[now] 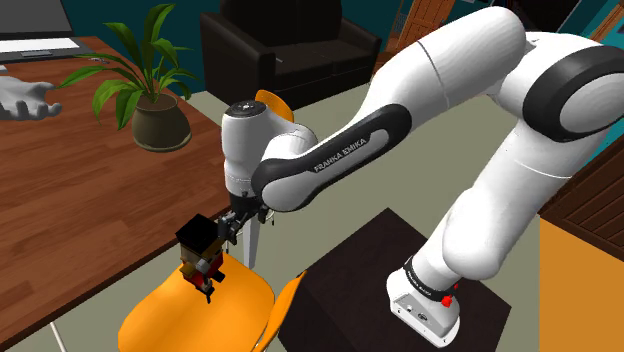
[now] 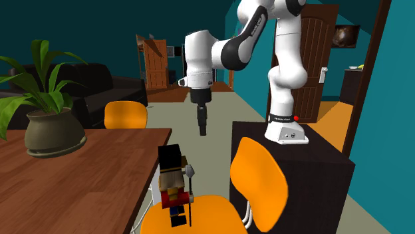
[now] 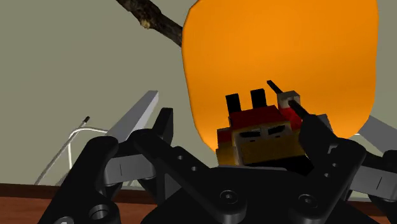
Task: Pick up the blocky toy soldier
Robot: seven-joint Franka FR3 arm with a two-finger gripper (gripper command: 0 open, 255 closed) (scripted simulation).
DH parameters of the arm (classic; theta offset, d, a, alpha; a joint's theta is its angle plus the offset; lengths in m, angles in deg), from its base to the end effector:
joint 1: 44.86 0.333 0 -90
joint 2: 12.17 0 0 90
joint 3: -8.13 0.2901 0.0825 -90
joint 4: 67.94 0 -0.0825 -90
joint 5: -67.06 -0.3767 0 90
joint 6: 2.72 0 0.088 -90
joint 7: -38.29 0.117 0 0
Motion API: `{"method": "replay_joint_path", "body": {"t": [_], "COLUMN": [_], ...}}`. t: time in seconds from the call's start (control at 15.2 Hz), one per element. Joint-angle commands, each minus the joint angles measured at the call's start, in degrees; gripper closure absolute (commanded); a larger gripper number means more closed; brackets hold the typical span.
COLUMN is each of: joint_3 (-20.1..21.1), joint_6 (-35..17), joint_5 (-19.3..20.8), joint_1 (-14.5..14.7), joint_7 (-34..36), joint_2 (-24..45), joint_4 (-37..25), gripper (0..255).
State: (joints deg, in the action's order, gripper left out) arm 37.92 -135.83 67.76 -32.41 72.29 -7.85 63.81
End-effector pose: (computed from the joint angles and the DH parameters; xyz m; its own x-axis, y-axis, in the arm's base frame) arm 0.3749 0.3416 0.2857 0.9872 0.1511 -0.0505 0.1513 -0.9885 -0.0008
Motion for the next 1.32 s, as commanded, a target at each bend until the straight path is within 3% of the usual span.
{"method": "replay_joint_path", "body": {"t": [0.0, 0.53, 1.12, 1.19, 1.25], "joint_3": [0.4, -2.7, -4.9, -4.9, -4.9], "joint_6": [-1.5, -2.8, -6.8, -6.7, -6.7], "joint_5": [4.2, 17.3, 20.1, 20.1, 20.1], "joint_1": [1.5, 11.0, 12.6, 12.6, 12.6], "joint_7": [3.7, 13.8, 15.7, 15.6, 15.6], "joint_2": [5.1, 22.4, 26.8, 26.9, 26.9], "joint_4": [-3.1, -16.9, -17.1, -17.3, -17.3], "gripper": [0, 0, 0, 255, 255]}}
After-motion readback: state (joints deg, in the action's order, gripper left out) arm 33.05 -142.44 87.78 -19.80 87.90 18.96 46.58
